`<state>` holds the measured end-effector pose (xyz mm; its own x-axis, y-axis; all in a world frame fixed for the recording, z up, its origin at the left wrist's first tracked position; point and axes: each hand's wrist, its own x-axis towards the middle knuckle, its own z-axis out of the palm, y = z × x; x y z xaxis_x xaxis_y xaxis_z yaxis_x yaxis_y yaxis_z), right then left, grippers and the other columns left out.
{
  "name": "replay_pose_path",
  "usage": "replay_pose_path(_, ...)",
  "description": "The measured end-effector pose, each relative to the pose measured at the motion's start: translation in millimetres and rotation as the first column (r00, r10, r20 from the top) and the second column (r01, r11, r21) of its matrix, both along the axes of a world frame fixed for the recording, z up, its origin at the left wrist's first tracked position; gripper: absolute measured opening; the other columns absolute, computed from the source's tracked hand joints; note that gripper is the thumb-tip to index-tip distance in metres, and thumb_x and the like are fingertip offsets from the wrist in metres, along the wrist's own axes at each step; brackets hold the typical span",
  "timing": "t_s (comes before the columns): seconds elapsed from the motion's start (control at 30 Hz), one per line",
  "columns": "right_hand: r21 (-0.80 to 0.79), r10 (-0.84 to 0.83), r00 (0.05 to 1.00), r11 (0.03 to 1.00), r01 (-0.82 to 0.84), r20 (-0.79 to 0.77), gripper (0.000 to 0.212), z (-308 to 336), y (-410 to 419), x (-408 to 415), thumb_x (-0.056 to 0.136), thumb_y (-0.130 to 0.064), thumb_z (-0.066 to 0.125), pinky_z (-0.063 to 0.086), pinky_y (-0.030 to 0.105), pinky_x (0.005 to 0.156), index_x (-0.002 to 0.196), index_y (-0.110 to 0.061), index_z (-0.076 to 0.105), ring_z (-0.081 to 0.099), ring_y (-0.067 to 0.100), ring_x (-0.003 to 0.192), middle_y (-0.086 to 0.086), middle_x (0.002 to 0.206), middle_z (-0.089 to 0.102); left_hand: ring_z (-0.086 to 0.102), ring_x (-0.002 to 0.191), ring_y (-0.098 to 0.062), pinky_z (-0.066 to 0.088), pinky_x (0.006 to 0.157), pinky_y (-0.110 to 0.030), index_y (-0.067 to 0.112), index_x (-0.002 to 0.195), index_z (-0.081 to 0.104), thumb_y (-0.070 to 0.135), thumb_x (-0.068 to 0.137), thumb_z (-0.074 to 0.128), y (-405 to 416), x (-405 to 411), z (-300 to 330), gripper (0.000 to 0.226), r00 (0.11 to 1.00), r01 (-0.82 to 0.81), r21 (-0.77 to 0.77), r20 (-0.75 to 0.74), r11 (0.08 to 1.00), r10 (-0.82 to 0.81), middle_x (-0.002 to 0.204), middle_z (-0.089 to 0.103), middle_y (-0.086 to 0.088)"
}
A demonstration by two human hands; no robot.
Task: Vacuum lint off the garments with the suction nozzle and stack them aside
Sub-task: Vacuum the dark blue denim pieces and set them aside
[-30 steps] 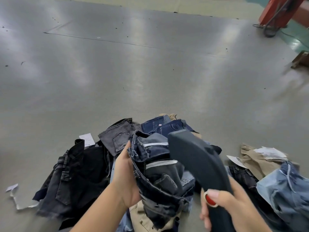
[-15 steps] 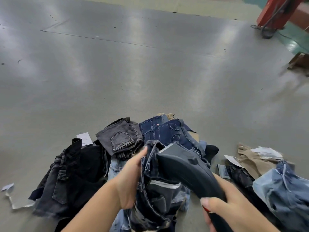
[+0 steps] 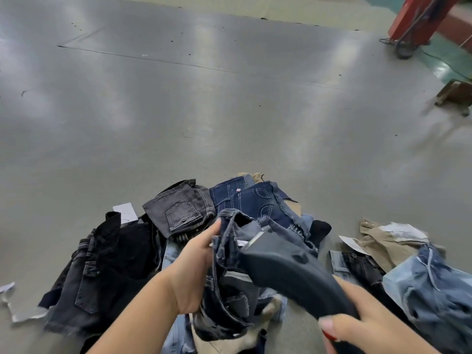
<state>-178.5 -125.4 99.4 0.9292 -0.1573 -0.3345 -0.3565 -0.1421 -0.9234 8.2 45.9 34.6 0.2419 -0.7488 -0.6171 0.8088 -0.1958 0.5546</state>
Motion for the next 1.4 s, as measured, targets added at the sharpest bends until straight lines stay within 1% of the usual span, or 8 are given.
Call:
replay_pose_path(0.27,0.149,-0.178,0.984,0.973,0.179,-0.019,0.028,-10,5,6,0.058,-0.026,0.065,0.046,0.024,0.048,0.082,-0.040,0.068,0.059,0.018,0.047,0.010,0.058,0.064,0.073,0.066,-0.019,0.049,0.069,-0.032,0.001,0.128,0.059,0.049,0.086,0.054,-13,-10,-4,0.064,0.992,-0.104,0.108,0.076,0.989,0.096,0.075,0.074,-0.013)
replay_pose_path(0.37,0.198,-0.270,0.963,0.943,0.269,-0.019,0.007,-9,-2,2,0.058,-0.023,0.066,0.044,0.032,0.043,0.063,-0.021,0.062,0.052,0.031,0.041,0.028,0.055,0.055,0.071,0.093,-0.028,0.052,0.080,-0.035,0.007,0.112,0.072,0.067,0.074,0.060,-8,-8,2,0.072,1.000,-0.028,0.089,-0.007,0.996,0.028,0.104,0.072,-0.017)
replay_pose_path(0.57,0.059,-0.009,1.000,0.998,0.009,-0.012,0.055,-9,0,0,0.050,-0.042,0.062,0.044,0.002,0.066,0.099,-0.066,0.059,0.065,-0.011,0.085,-0.029,0.093,0.070,0.069,0.093,-0.033,0.053,0.081,-0.039,0.009,0.108,0.073,0.069,0.056,0.072,-3,-1,-2,0.079,0.999,-0.018,-0.006,0.030,1.000,0.018,0.105,0.071,-0.018)
replay_pose_path(0.67,0.055,-0.020,1.000,0.998,0.022,-0.024,0.049,-13,8,4,0.050,-0.043,0.062,0.046,0.006,0.064,0.095,-0.062,0.061,0.067,-0.003,0.079,-0.019,0.089,0.073,0.070,0.094,-0.031,0.053,0.079,-0.037,0.015,0.102,0.076,0.071,0.058,0.065,-5,-6,-4,0.072,0.997,-0.052,0.043,0.066,0.998,0.049,0.106,0.072,-0.014)
replay_pose_path(0.93,0.292,-0.521,0.852,0.825,0.484,0.059,0.034,-12,14,11,0.061,-0.016,0.066,0.045,0.030,0.039,0.075,0.011,0.049,0.051,0.035,0.040,0.030,0.051,0.050,0.071,0.065,-0.028,0.057,0.059,-0.031,0.008,0.069,0.076,0.043,0.094,0.044,-20,-6,-9,0.054,0.945,-0.325,0.163,0.099,0.931,0.312,0.078,0.073,-0.015)
replay_pose_path(1.03,0.229,-0.563,0.824,0.811,0.538,0.061,0.026,-14,18,14,0.067,-0.010,0.068,0.048,0.035,0.041,0.078,0.006,0.051,0.051,0.035,0.039,0.027,0.052,0.052,0.071,0.087,-0.033,0.055,0.084,-0.041,0.005,0.094,0.074,0.053,0.086,0.060,-17,-2,-5,0.050,0.948,-0.306,0.196,0.151,0.932,0.280,0.094,0.073,-0.018)
replay_pose_path(1.13,0.206,-0.544,0.837,0.827,0.523,0.063,0.028,-15,22,14,0.057,-0.022,0.071,0.047,0.033,0.040,0.077,-0.009,0.059,0.052,0.036,0.039,0.027,0.052,0.053,0.072,0.067,-0.028,0.056,0.058,-0.031,-0.001,0.090,0.070,0.022,0.080,0.074,-17,-3,-12,0.025,0.929,-0.282,0.286,0.321,0.916,0.186,0.080,0.073,-0.017)
replay_pose_path(1.4,0.245,-0.456,0.890,0.865,0.439,0.017,0.048,-22,29,8,0.052,-0.026,0.069,0.046,0.028,0.040,0.098,-0.019,0.058,0.053,0.033,0.040,0.027,0.053,0.055,0.068,0.096,-0.036,0.054,0.089,-0.047,0.011,0.103,0.069,0.043,0.099,0.046,-9,-3,-20,0.040,0.915,-0.347,0.388,0.339,0.854,0.217,0.105,0.071,-0.018)
